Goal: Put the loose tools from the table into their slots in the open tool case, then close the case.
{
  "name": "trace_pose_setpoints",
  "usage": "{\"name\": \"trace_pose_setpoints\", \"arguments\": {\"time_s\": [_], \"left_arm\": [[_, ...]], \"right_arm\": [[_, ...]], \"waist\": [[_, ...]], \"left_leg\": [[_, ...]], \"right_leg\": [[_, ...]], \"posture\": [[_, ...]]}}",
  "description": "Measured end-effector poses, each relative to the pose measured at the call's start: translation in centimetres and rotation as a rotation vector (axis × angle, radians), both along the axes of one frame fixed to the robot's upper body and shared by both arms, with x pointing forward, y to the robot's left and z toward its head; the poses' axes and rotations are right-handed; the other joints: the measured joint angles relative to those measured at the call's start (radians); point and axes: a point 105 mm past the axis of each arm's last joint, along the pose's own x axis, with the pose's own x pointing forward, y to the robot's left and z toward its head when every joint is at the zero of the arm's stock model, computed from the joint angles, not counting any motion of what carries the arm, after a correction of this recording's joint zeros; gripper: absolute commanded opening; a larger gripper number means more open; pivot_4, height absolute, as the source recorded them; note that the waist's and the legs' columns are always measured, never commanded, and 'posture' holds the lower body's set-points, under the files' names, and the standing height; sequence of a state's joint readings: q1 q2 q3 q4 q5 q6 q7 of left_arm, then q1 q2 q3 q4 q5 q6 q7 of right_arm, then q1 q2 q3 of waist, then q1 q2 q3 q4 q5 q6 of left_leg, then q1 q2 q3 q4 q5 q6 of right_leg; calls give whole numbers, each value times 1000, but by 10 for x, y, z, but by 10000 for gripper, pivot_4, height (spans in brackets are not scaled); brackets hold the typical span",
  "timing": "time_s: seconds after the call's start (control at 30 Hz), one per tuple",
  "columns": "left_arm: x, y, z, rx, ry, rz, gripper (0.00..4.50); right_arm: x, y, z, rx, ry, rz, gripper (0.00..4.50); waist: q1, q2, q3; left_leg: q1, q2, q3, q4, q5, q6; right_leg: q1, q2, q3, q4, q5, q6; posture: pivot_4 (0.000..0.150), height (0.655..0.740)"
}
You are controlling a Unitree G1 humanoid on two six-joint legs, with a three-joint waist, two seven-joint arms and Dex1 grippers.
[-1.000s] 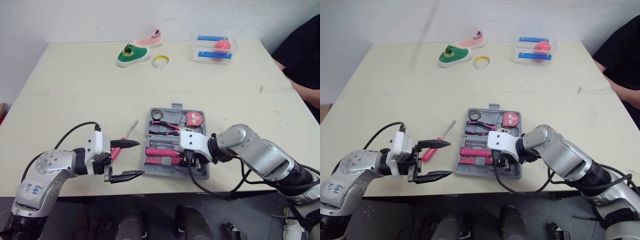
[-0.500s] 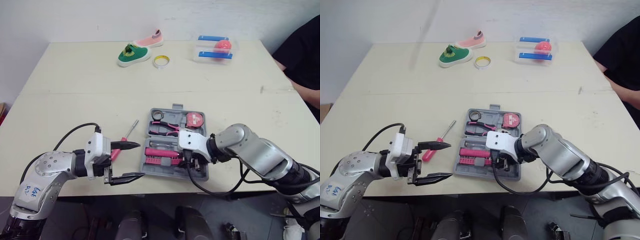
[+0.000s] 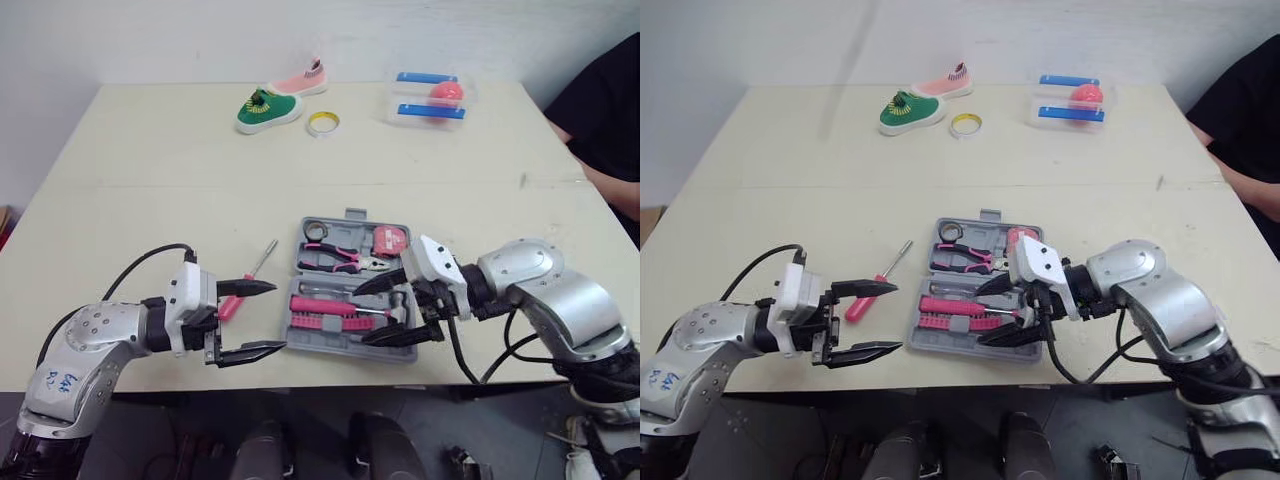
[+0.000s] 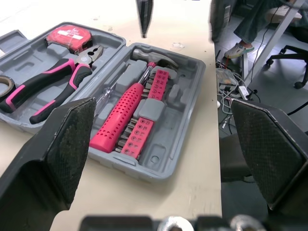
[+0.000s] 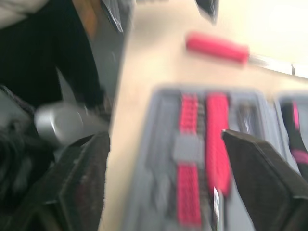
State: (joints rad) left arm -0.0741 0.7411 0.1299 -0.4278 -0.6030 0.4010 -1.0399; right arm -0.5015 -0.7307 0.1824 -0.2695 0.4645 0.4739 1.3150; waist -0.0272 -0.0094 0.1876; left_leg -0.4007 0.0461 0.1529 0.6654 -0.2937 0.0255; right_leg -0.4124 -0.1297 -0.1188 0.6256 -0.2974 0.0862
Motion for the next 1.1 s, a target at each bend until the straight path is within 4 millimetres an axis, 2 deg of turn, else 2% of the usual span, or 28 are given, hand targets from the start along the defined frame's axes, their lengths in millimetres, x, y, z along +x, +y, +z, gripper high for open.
{"name": "trace_pose_setpoints", "arguments": {"time_s": [0.07,0.1,0.17,0.4,0.7,0.87,1.1], "left_arm": [[0,0,-1,-2,7,-1,45000],[0,-1,-2,-2,8,-2,45000],[0,-1,-2,-1,9,-6,45000],[0,-1,-2,-1,5,-5,45000],[0,-1,-3,2,9,-4,45000],[-1,0,-4,7,12,-2,45000],[-1,1,-5,9,19,1,45000]], "right_arm": [[11,-9,-14,-9,-40,-41,14599],[16,-12,-22,-5,-51,-59,8410],[22,-13,-31,7,-73,-72,1110],[22,-6,-50,2,-117,-33,1110],[28,-12,-58,-43,-193,-44,1110],[21,-10,-69,-76,-190,-25,1110],[15,-6,-73,-81,-221,-34,1110]], "waist": [[0,0,0],[1,0,0],[0,0,0],[-1,0,0],[0,0,0],[0,-1,-1],[0,-4,-3]], "left_leg": [[0,-1,0,0,0,0],[0,-1,0,0,0,0],[0,-1,0,0,0,0],[0,0,0,0,1,0],[1,0,0,0,1,0],[4,0,0,0,1,0],[10,1,0,-2,-1,-3]], "right_leg": [[0,0,-1,0,0,0],[0,0,-1,0,0,0],[0,0,-1,1,0,0],[0,0,-1,1,0,0],[0,-1,-1,1,0,0],[3,-2,-1,0,0,0],[8,-1,4,0,-1,-2]], "posture": [[1500,7400],[1500,7400],[1500,7400],[1500,7400],[1500,7400],[1500,7400],[1500,7400]]}}
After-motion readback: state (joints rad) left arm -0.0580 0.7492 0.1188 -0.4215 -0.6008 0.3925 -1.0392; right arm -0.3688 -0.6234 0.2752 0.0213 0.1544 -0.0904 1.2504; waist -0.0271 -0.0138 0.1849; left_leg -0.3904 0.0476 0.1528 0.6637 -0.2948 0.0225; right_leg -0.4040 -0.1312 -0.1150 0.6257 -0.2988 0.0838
